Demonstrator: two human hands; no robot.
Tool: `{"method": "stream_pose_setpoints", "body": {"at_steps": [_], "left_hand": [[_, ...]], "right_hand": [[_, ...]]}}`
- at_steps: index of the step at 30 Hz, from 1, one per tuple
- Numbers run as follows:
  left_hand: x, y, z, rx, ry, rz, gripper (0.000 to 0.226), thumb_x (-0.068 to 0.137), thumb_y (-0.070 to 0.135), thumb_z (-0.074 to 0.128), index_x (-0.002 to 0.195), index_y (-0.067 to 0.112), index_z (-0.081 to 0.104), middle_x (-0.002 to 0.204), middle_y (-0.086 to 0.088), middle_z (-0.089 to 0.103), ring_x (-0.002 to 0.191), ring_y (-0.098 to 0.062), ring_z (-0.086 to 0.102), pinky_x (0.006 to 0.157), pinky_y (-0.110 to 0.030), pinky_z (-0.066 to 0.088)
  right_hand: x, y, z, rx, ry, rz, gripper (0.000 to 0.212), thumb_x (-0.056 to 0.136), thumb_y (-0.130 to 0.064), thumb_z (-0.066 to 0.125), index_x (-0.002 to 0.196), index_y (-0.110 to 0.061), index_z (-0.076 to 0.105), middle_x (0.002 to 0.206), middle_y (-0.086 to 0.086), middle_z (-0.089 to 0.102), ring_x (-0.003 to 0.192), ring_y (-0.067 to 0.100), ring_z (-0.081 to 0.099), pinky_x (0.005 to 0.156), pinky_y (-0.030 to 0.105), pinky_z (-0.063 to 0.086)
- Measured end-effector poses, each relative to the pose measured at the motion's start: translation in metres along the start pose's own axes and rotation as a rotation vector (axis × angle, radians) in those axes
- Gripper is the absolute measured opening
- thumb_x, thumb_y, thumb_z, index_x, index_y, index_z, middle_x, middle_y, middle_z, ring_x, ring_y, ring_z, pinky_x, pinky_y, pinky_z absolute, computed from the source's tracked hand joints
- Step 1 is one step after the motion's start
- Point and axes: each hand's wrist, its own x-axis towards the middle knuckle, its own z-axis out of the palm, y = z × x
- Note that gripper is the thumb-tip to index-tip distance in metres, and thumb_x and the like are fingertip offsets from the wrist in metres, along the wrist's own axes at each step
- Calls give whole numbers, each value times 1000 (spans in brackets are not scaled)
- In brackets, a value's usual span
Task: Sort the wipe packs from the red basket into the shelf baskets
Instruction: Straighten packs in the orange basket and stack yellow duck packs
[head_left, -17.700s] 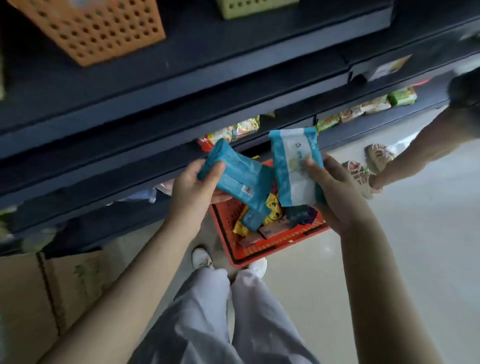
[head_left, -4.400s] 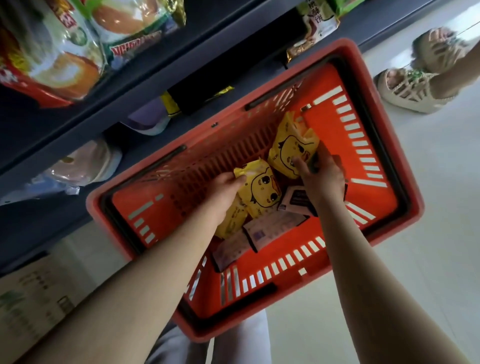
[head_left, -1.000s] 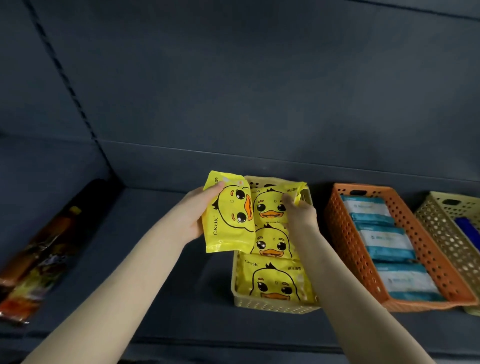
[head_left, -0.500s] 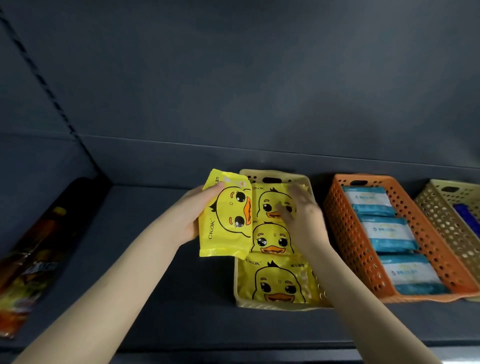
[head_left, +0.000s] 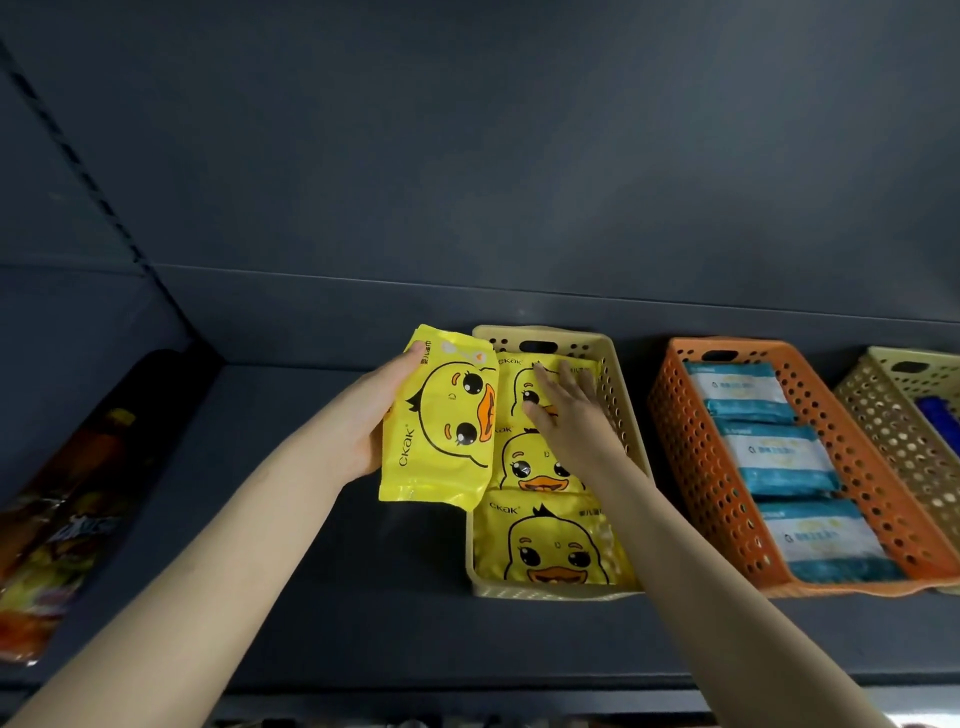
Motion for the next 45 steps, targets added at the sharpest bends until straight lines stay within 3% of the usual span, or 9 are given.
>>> {"method": "stream_pose_setpoints", "body": {"at_steps": [4,7,13,17,20,31,38,41,45], "left_hand": [[-2,6,1,19,-23,36,57,87,56,59,131,19,56,128,-11,63,113,-30,64,92,-51,52],[-8,14,11,36,-74,93,37,91,43,58,119,19,64,114,-10,71,102,-27,69,81,-45,58],[-9,22,48,204,-77,258,20,88,33,67,98,16,67,96,-7,74,86,-23,72,80,-44,58],[16,27,51,615,-64,627,25,94,36,56,115,26,65,123,9,63,114,-5,57,100,-31,44],[46,27,44,896,-9,674,43,99,36,46,140,25,46,152,1,34,144,-16,21,118,-41,19],[69,8,38,1165,-59,713,54,101,16,44,151,13,24,158,-3,22,146,-23,13,119,-39,13],[70,6,35,1160,-54,740,50,100,13,43,149,11,29,157,-3,24,145,-25,14,118,-39,13],[70,6,35,1163,-55,739,49,100,14,43,148,11,31,157,-3,24,145,-25,14,118,-38,13],[72,6,33,1152,-64,745,48,100,12,42,147,13,32,157,-2,25,145,-24,15,118,-39,14]], "right_hand": [[-9,-12,-17,328,246,23,52,100,-46,38,146,-23,37,151,2,40,142,23,30,113,38,31],[-31,-26,-35,788,174,60,45,98,-45,44,134,-19,52,128,-1,61,119,18,57,99,33,47],[-66,-29,-39,1190,99,135,26,92,-25,62,108,-5,61,78,-3,72,72,12,68,69,29,58],[-82,-18,-35,1273,296,248,30,89,-20,65,113,-4,56,102,16,69,83,25,71,74,37,60],[-99,-13,-35,1332,446,311,46,88,-12,68,124,-19,40,105,10,62,88,24,71,70,37,61],[-102,-19,-11,1038,329,474,50,82,-9,74,115,-20,38,111,11,60,79,26,72,65,38,61],[-117,-28,-29,-132,395,372,63,81,-48,70,126,-17,40,117,10,52,99,32,60,73,40,51],[-105,-24,-26,-188,295,129,74,83,-55,63,145,-30,32,148,8,31,134,32,36,102,45,40],[-76,-9,6,-162,-132,-56,72,91,-64,37,149,-46,-3,158,-5,-21,145,25,-23,117,45,-10]]}}
